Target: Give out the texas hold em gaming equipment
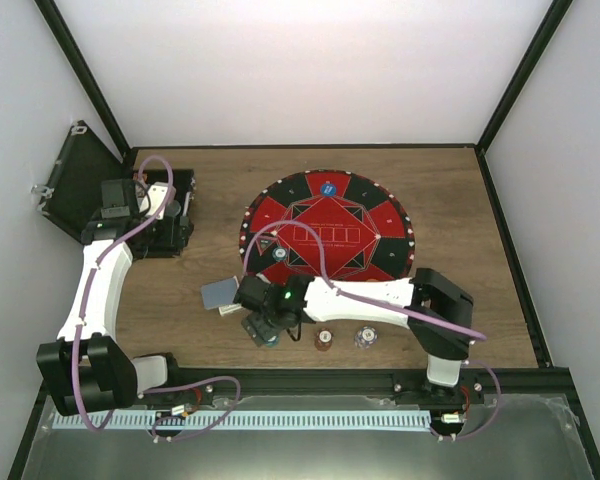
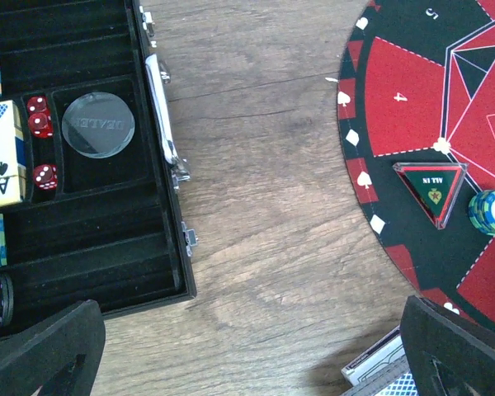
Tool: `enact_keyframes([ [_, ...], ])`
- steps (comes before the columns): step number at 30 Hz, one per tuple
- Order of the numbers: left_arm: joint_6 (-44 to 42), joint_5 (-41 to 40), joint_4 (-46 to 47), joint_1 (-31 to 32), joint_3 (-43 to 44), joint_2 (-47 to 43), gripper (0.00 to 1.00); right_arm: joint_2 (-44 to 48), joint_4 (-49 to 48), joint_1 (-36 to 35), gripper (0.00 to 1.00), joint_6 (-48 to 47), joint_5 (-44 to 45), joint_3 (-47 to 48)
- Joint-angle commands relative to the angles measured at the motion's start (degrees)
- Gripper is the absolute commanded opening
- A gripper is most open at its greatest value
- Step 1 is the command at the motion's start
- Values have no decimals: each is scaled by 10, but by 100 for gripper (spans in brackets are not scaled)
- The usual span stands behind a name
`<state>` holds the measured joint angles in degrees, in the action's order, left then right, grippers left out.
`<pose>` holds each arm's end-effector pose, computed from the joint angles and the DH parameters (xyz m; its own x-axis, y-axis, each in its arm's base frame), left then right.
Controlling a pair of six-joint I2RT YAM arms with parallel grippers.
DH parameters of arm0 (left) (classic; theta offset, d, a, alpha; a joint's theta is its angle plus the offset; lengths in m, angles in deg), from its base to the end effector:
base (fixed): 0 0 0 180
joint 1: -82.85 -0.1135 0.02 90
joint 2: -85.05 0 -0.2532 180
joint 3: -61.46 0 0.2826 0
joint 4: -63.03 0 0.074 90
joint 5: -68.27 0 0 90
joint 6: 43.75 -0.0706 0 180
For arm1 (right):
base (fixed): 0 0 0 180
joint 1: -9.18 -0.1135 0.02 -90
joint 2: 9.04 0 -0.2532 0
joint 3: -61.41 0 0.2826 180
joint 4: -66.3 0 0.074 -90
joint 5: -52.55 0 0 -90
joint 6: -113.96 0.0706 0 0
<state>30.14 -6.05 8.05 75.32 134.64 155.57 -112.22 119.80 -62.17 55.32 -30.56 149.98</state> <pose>0.3045 0.0210 0.2530 -0.7434 0.1712 -0.6466 0.2538 0.9666 -0.0359 0.1375 0.3809 0.1550 -0.7355 -0.5635 -0.3763 -0.6366 0.7648 0.0990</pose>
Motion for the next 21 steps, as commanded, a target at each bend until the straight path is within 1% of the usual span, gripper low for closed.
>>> enact_keyframes([
  [1,0,14,-6,-3,17,1,100,-15,-2,-27,88,54,-12,-3],
  [7,1,13,-10,-3,18,-2,100,-47,-9,-38,82,60,-16,-8],
  [14,2,16,-10,-3,22,-2,100,-64,-17,-39,78,63,-18,-25],
  [21,2,16,-10,-3,24,-1,100,-60,-24,-40,69,65,-21,-25],
])
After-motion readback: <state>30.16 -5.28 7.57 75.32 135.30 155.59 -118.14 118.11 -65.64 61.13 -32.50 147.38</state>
